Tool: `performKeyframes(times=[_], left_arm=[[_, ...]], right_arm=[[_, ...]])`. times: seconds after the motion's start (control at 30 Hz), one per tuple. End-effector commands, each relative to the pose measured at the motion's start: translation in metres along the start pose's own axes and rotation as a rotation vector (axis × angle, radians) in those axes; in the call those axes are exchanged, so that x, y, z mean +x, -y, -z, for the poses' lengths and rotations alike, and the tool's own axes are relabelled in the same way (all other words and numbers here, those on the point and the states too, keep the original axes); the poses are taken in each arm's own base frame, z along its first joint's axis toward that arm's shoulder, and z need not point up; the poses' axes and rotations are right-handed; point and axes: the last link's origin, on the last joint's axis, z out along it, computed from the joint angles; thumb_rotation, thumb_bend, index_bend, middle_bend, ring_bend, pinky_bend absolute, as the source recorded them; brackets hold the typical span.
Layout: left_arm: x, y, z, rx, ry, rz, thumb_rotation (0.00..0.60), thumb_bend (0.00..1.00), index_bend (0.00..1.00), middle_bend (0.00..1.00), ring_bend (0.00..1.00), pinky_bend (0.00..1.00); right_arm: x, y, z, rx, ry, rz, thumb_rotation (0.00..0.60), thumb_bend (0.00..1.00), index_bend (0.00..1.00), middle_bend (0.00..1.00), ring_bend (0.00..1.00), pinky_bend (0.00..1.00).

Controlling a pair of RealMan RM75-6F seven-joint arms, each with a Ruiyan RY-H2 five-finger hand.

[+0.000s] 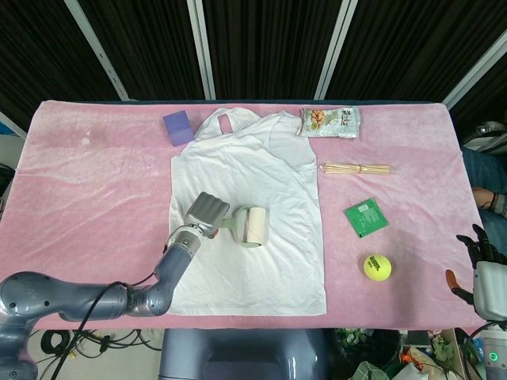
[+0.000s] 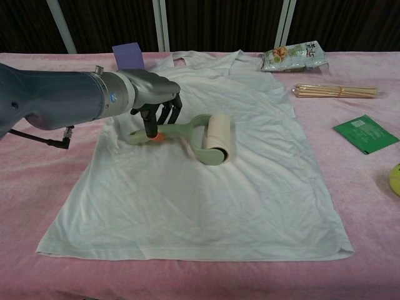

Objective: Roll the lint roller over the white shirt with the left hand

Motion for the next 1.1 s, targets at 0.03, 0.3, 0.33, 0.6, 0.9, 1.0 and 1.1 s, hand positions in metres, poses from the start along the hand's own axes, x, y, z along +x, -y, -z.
performKeyframes(times=[0.03,0.3,0.33,0.6,0.9,1.0,1.1], left_arm=[[-0.006,0.017,0.005,0.029,0.023,-0.02,0.6,0.59,0.64,0.64,0.49,0.67],[-0.022,0.072,0.027,0.103,0.076,-0.056,0.6,0.59,0.65,0.64,0.49,0.67],[-0.025,0.079,0.03,0.112,0.082,-0.061,0.6,0.59,0.65,0.64,0.49,0.67],[-0.032,0.109,0.041,0.121,0.07,-0.062,0.6,0.59,0.65,0.64,0.49,0.67],[-0.022,0.075,0.025,0.025,0.005,-0.087,0.6,0.59,0.65,0.64,0.49,0.67],[-0.011,0.057,0.016,0.004,-0.027,-0.062,0.6,0.59,0.65,0.64,0.49,0.67],[-0.006,0.041,0.01,-0.014,-0.038,-0.041,0.6,0.59,0.65,0.64,0.49,0.67]], right_arm=[[0.0,0.0,0.0,-0.001,0.001,0.001,0.6,0.26,0.24,0.05,0.23,0.34],[-0.001,0.0,0.0,-0.003,0.001,0.005,0.6,0.26,0.24,0.05,0.23,0.34],[-0.001,0.0,-0.001,-0.004,0.001,0.006,0.6,0.26,0.24,0.05,0.23,0.34],[-0.001,0.001,0.0,-0.006,-0.002,0.007,0.6,0.26,0.24,0.05,0.23,0.34],[-0.001,0.0,-0.001,-0.01,-0.002,0.003,0.6,0.26,0.24,0.05,0.23,0.34],[-0.001,0.0,0.0,-0.009,0.001,0.001,0.6,0.26,0.24,0.05,0.23,0.34],[-0.001,0.0,0.0,-0.01,0.001,-0.001,0.6,0.26,0.24,0.05,0.23,0.34]])
